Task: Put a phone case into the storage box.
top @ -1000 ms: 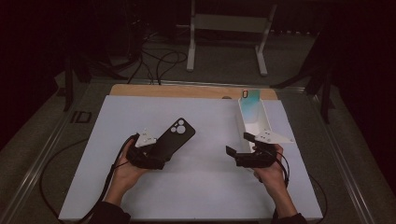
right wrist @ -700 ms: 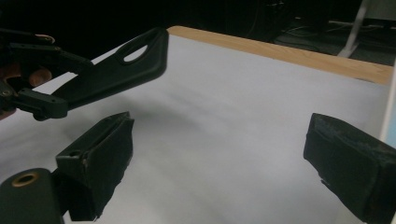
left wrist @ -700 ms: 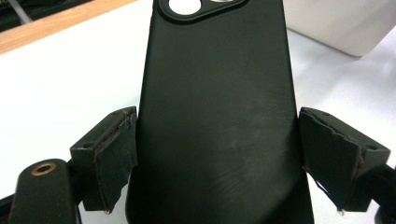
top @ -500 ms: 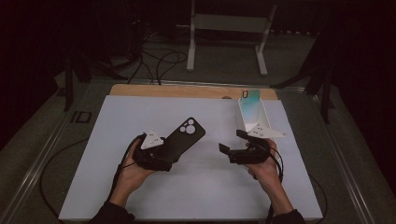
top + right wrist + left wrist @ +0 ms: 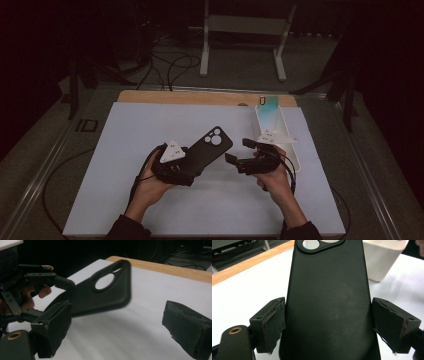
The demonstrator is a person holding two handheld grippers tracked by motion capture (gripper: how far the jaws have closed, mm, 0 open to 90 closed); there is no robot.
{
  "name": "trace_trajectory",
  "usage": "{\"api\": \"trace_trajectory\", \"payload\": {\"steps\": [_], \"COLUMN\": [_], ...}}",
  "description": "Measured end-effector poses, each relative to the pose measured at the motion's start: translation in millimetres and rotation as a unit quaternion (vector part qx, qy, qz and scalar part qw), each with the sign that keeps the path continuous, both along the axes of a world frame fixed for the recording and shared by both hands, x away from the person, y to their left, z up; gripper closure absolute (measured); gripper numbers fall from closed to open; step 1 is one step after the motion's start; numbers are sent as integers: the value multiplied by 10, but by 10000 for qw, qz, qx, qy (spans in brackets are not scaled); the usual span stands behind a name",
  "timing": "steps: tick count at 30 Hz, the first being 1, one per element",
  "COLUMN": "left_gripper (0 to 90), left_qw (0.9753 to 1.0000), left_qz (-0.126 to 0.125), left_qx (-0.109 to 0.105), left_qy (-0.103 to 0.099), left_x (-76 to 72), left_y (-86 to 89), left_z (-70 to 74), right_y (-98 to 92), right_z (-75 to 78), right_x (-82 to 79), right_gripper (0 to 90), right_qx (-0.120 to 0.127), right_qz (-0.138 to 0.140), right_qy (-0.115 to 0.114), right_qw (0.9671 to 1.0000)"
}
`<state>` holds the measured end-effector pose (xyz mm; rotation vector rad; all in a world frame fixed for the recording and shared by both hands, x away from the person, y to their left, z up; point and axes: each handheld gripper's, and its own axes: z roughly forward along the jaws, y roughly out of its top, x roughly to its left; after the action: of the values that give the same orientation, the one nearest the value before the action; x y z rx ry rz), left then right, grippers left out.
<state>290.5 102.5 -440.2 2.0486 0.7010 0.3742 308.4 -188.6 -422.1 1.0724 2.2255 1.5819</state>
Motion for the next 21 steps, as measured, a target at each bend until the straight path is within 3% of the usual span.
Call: {"api": "trace_trajectory", "payload": {"steps": [6, 8, 11, 12, 15, 16, 21], "left_gripper": [158, 158, 157, 157, 157, 157, 157], "left_qw": [9999, 9998, 9996, 9995, 9994, 9994, 9996], "left_qz": [-48, -119, -130, -120, -157, -156, -167], "left_qx": [-107, -164, -224, -272, -301, -292, -198], "left_qy": [-40, -69, -95, -103, -94, -99, -119], "left_x": [0, -7, -12, -10, -11, -18, -27], "left_y": [-54, -98, -120, -128, -147, -165, -232], "left_z": [14, 35, 46, 57, 62, 60, 48], "right_y": [58, 111, 129, 148, 152, 161, 220], "right_z": [6, 12, 8, -3, -7, -8, 8], "right_x": [13, 29, 39, 46, 49, 57, 44], "right_gripper": [135, 228, 278, 339, 364, 450, 564], "right_qx": [154, 213, 207, 277, 326, 522, 571], "right_qz": [78, 128, 115, 186, 230, 331, 479], "right_qy": [114, 211, 278, 364, 405, 505, 536], "right_qw": [9998, 9995, 9993, 9988, 9984, 9968, 9958]}}
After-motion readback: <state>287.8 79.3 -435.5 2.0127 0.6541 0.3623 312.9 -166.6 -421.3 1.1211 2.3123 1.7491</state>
